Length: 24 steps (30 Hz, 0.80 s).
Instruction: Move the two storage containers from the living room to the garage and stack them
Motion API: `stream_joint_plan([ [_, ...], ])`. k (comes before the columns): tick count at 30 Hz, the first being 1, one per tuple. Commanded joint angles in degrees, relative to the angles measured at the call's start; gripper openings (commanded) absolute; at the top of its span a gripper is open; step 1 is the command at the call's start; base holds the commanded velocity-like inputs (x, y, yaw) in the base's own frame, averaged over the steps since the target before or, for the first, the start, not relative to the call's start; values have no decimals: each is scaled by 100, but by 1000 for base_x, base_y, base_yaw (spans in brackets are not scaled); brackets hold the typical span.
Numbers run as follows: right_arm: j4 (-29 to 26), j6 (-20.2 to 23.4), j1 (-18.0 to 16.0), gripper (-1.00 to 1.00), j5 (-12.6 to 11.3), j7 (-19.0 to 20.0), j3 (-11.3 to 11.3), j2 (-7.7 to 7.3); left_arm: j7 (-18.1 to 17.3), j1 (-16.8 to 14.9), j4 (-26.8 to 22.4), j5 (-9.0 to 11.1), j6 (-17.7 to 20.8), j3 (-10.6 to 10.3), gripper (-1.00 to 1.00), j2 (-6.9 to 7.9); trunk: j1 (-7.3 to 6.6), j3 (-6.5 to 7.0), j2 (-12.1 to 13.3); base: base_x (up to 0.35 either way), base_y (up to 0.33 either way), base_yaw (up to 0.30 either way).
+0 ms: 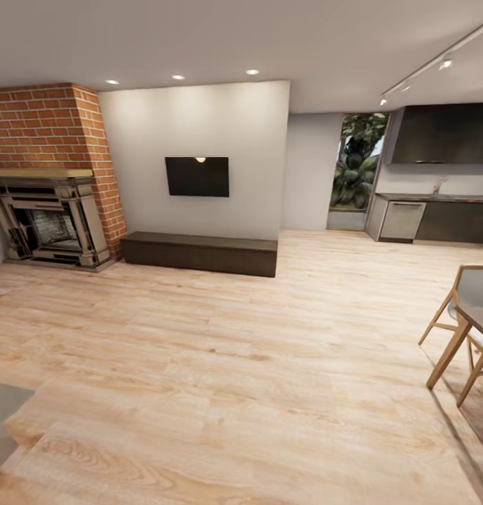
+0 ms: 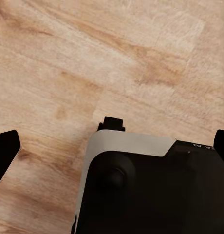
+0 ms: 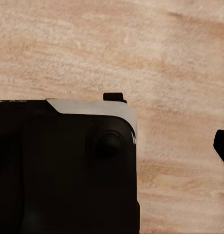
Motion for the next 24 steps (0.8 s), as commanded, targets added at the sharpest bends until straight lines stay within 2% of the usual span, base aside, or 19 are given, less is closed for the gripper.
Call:
stream_joint_plan([
  [1, 17, -32, -8, 100, -29, -16, 29, 2, 13, -4, 2, 46, -16, -49, 100, 0, 4, -7, -5, 326, 0, 0],
  [24, 17, -32, -8, 100, -29, -16, 29, 2, 14, -4, 2, 46, -23, -49, 100, 0, 4, -7, -5, 326, 0, 0],
])
